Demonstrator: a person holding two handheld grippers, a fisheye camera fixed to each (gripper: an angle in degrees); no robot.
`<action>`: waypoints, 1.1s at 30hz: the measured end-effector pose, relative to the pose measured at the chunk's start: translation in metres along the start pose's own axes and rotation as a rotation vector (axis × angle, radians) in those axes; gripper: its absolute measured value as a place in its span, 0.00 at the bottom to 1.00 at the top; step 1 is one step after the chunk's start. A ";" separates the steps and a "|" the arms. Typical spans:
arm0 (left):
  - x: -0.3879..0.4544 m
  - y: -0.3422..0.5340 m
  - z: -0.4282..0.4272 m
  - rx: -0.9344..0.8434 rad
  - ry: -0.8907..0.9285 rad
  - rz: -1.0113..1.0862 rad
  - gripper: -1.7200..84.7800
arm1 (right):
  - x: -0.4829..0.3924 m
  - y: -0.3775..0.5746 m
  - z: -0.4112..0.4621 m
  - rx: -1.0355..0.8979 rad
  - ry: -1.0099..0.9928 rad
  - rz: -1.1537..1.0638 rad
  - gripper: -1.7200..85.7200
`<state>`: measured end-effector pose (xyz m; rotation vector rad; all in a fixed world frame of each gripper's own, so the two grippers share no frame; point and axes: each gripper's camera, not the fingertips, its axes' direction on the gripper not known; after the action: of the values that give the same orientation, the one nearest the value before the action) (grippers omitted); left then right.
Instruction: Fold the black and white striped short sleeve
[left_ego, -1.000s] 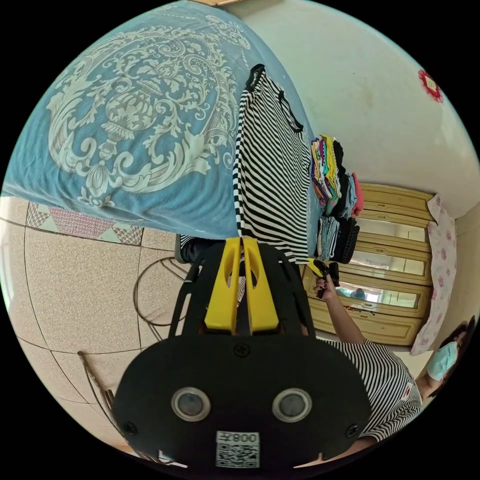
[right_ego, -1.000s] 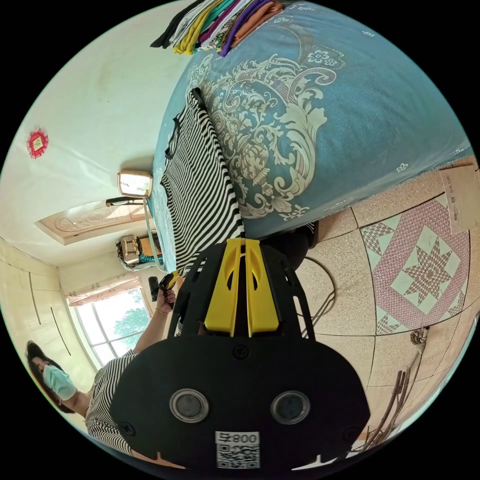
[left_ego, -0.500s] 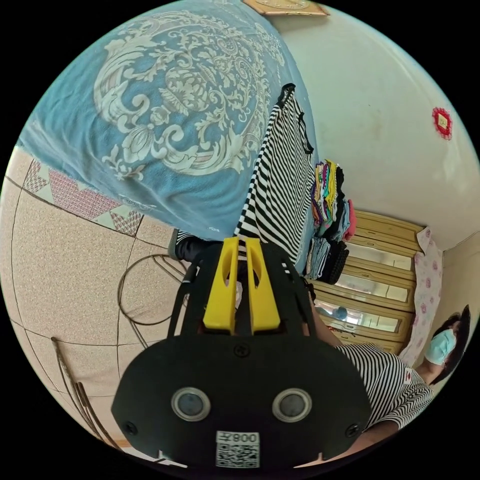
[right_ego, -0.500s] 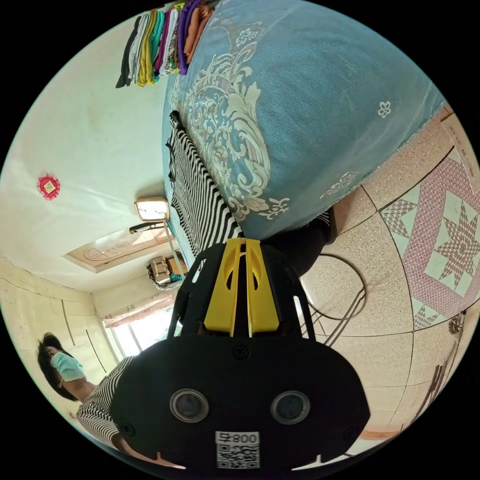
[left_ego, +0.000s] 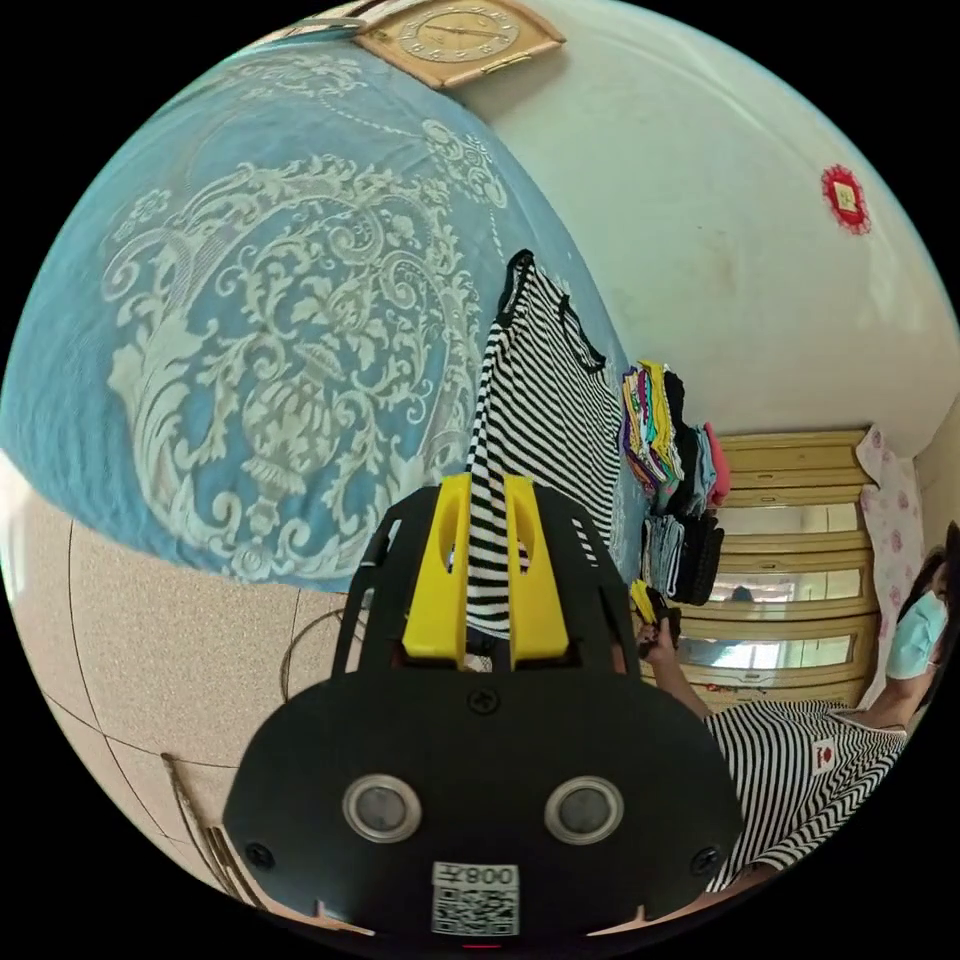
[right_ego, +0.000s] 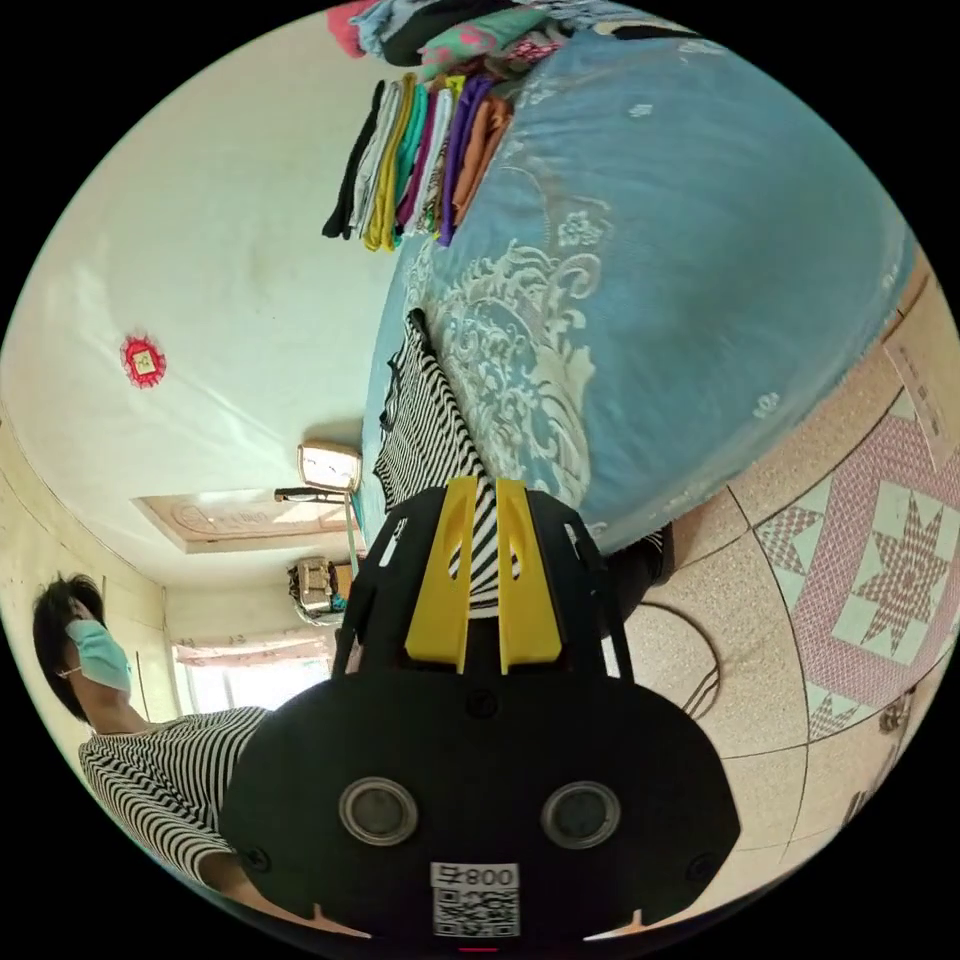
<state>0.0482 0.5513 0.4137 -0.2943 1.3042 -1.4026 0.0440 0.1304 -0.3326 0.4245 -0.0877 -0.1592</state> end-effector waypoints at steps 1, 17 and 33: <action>0.014 -0.023 0.012 -0.002 -0.016 0.044 0.08 | -0.020 -0.017 0.017 -0.020 0.012 -0.053 0.07; 0.066 -0.174 0.144 -0.111 -0.357 0.247 0.05 | -0.145 -0.161 0.221 -0.184 0.383 -0.367 0.10; 0.038 -0.190 0.126 0.063 -0.219 0.149 0.04 | -0.167 -0.130 0.226 -0.064 0.435 -0.436 0.06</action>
<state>0.0322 0.4058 0.5924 -0.2940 1.0782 -1.2461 -0.1644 -0.0493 -0.1899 0.4015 0.4406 -0.4932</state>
